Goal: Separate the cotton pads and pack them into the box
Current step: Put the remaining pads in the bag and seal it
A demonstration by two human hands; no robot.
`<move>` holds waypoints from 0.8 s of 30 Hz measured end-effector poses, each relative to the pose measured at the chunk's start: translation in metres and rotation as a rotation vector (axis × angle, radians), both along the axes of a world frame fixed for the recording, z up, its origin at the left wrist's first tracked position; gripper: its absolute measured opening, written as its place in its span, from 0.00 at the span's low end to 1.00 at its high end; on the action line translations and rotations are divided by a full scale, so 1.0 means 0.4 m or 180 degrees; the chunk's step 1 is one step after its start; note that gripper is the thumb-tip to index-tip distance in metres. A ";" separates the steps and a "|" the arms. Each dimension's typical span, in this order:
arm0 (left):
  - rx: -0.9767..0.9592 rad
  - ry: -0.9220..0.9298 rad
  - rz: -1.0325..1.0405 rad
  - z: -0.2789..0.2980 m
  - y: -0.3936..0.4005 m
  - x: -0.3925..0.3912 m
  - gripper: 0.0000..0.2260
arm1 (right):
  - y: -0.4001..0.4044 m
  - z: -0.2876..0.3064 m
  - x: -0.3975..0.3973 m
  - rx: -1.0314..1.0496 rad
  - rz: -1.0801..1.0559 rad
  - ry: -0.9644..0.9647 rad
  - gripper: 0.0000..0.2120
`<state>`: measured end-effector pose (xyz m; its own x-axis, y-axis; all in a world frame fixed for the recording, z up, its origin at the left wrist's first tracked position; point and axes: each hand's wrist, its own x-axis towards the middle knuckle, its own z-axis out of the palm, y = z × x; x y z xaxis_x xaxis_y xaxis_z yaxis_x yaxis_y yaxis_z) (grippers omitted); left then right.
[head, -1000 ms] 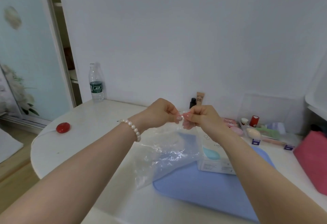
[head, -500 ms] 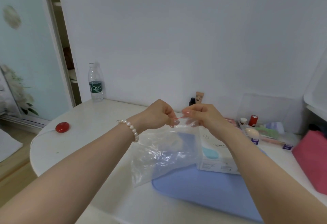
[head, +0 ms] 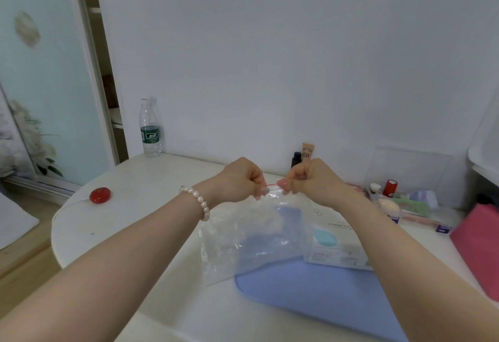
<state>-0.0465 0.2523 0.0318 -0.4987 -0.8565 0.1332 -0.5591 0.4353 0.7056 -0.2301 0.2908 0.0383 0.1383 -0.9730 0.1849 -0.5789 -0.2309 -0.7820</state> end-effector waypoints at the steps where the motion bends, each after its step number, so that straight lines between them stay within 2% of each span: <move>1: -0.0001 0.0055 0.0013 -0.003 -0.001 0.002 0.08 | 0.001 0.005 -0.001 0.0015 0.0008 0.0128 0.06; 3: 0.0080 0.0091 -0.0076 -0.003 0.004 0.003 0.05 | 0.000 0.014 0.002 0.0034 0.0051 0.0529 0.09; 5: 0.0178 0.0042 -0.0168 0.000 0.013 0.003 0.06 | -0.002 0.020 0.013 0.0015 0.0121 0.0956 0.07; 10: 0.0207 0.0089 -0.0070 0.013 0.010 0.042 0.02 | -0.009 0.027 -0.004 -0.0121 -0.0012 0.0889 0.11; 12: 0.0146 0.0080 -0.0038 0.012 0.005 0.050 0.07 | -0.008 0.026 -0.006 -0.0122 0.0005 0.0941 0.11; 15: 0.0001 0.0060 0.0087 0.002 -0.003 0.048 0.10 | -0.011 0.029 0.001 -0.0025 0.0112 0.1213 0.10; 19: -0.0031 0.0056 0.0154 -0.006 -0.005 0.037 0.12 | -0.011 0.032 0.037 0.0054 0.0330 0.1702 0.16; 21: -0.0040 0.0053 0.0105 -0.005 0.001 0.028 0.10 | -0.009 0.034 0.059 -0.0009 0.0265 0.2102 0.12; 24: 0.0185 0.0035 -0.0057 0.008 0.008 0.038 0.02 | -0.006 0.035 0.064 0.0153 0.0380 0.1653 0.11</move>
<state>-0.0313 0.2555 0.0351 -0.5128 -0.8539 0.0891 -0.5437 0.4033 0.7361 -0.2046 0.2885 0.0522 0.3099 -0.9506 0.0183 -0.8645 -0.2897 -0.4108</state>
